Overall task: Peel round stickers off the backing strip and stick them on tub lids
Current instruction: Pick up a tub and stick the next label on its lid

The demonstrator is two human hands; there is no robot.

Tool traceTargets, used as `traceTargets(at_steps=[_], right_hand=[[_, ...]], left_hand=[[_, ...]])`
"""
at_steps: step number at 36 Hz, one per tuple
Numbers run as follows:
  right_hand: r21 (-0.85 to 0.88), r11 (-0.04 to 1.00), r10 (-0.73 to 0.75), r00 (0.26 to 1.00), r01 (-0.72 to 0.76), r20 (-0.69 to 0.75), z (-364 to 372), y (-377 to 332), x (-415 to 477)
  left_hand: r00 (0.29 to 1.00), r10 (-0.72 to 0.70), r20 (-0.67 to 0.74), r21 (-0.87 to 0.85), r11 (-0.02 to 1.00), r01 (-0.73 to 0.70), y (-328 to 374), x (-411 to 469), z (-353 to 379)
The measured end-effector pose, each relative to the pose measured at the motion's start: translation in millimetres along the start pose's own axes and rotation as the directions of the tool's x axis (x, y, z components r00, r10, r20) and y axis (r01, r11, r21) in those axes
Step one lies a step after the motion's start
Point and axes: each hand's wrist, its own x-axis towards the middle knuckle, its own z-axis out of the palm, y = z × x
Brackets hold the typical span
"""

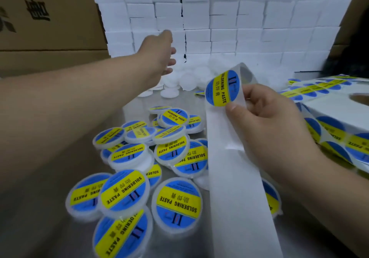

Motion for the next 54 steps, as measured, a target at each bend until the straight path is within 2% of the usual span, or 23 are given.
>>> traceTargets(at_steps=[3,6,7,9,11,16,23,29,31,35,39,43,45,48,51,54], right_hand=[[0.009,0.999,-0.032,0.999,0.031,0.015,1.1,-3.2,-1.6],[0.082,0.995,-0.070,0.994,0.063,0.082,2.3,-6.4,-4.4],[0.124,0.990,-0.079,0.990,0.064,0.120,2.7,-7.1,-5.6],[0.197,0.978,-0.101,0.975,0.062,0.199,4.1,-8.5,-8.5],[0.206,0.974,-0.144,0.957,0.093,0.250,4.5,-9.3,-10.8],[0.144,0.983,-0.146,0.968,0.118,0.205,3.6,-6.7,-9.8],[0.040,0.987,-0.159,0.967,0.154,0.198,1.9,-3.6,-7.8],[0.077,0.984,-0.176,0.965,0.163,0.194,2.2,-3.2,-7.7],[0.073,0.984,-0.173,0.968,0.162,0.181,2.2,-2.9,-7.5],[0.093,0.985,-0.159,0.975,0.146,0.153,2.1,-3.2,-8.7],[0.065,0.975,-0.218,0.973,0.213,0.075,1.1,-6.1,-9.4],[-0.012,0.954,-0.298,0.954,0.299,0.008,-1.9,-10.4,-9.9],[-0.037,0.951,-0.307,0.952,0.307,0.024,-2.2,-10.7,-10.1],[-0.078,0.963,-0.252,0.964,0.259,0.084,-0.3,-8.6,-10.8],[-0.086,0.965,-0.235,0.961,0.249,0.148,0.7,-7.8,-10.7],[-0.096,0.953,-0.265,0.943,0.288,0.200,0.4,-8.8,-10.9]], left_hand=[[0.999,0.048,0.003,-0.073,0.996,-0.048,12.9,-41.7,-5.6],[0.983,0.183,0.025,0.036,0.982,-0.184,15.2,-94.2,-6.7],[0.960,0.273,0.060,0.130,0.952,-0.278,13.5,-111.6,-9.0],[0.873,0.439,0.212,0.286,0.826,-0.485,8.3,-141.7,-14.8],[0.826,0.501,0.259,0.371,0.738,-0.564,4.0,-158.6,-21.3],[0.834,0.505,0.223,0.479,0.689,-0.545,-13.9,-162.1,-19.6],[0.762,0.553,0.337,0.455,0.613,-0.646,-19.9,-161.2,-25.7],[0.757,0.560,0.337,0.412,0.635,-0.653,-23.7,-160.3,-33.8],[0.792,0.542,0.281,0.406,0.680,-0.610,-23.7,-158.8,-36.5],[0.885,0.466,0.000,0.327,0.836,-0.440,-21.7,-150.8,-40.9],[0.884,0.433,-0.177,0.252,0.888,-0.384,-20.4,-142.1,-45.7],[0.869,0.432,-0.242,0.239,0.894,-0.378,-19.3,-138.8,-49.2],[0.890,0.411,-0.197,0.217,0.904,-0.369,-17.9,-140.7,-47.2],[0.933,0.360,-0.007,0.201,0.915,-0.351,-18.1,-149.9,-38.9],[0.918,0.346,0.196,0.289,0.874,-0.391,-23.0,-156.8,-35.0],[0.905,0.358,0.230,0.291,0.862,-0.415,-25.4,-157.7,-35.9]])
